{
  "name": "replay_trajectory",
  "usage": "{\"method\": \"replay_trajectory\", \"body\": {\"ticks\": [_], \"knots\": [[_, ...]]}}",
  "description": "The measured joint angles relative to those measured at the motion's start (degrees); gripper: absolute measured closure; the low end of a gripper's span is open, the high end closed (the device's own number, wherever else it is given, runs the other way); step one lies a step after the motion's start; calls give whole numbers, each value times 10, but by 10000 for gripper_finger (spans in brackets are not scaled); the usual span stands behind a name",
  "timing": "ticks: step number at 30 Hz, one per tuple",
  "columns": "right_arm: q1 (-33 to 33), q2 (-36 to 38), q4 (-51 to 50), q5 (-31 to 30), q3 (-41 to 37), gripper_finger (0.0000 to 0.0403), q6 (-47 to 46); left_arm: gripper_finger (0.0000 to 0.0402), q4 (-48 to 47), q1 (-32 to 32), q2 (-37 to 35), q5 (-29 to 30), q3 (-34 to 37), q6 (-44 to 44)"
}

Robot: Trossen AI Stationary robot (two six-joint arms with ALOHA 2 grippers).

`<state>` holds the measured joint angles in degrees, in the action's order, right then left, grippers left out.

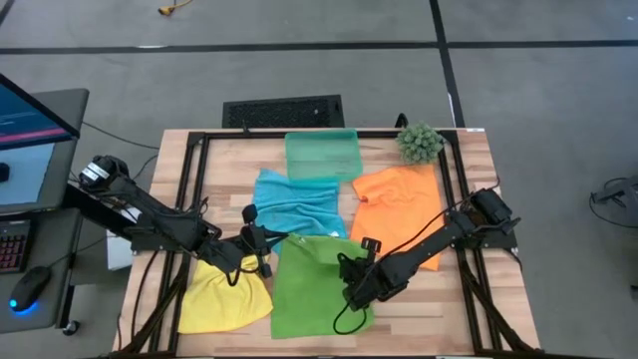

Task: Roll microfiber towels into tight, uniform cylinder then place into a basket
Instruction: Roll the green microfiber cloth

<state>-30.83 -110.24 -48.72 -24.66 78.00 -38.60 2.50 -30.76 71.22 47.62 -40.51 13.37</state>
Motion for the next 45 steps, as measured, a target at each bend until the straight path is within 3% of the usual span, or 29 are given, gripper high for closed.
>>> {"method": "replay_trajectory", "body": {"ticks": [11,21,29,37,45], "knots": [[15,0,-241,-57,145,394,-42,401,21,0,-10,27,0,-5],[48,0,-410,-84,276,396,-90,401,34,2,-102,58,0,-29],[105,31,-413,-84,342,399,-17,401,79,13,-150,65,-1,-102],[145,62,-413,-40,344,398,-45,401,39,21,-137,73,2,-50],[185,25,-413,-9,342,397,-19,401,13,36,-126,199,3,-3]]}}
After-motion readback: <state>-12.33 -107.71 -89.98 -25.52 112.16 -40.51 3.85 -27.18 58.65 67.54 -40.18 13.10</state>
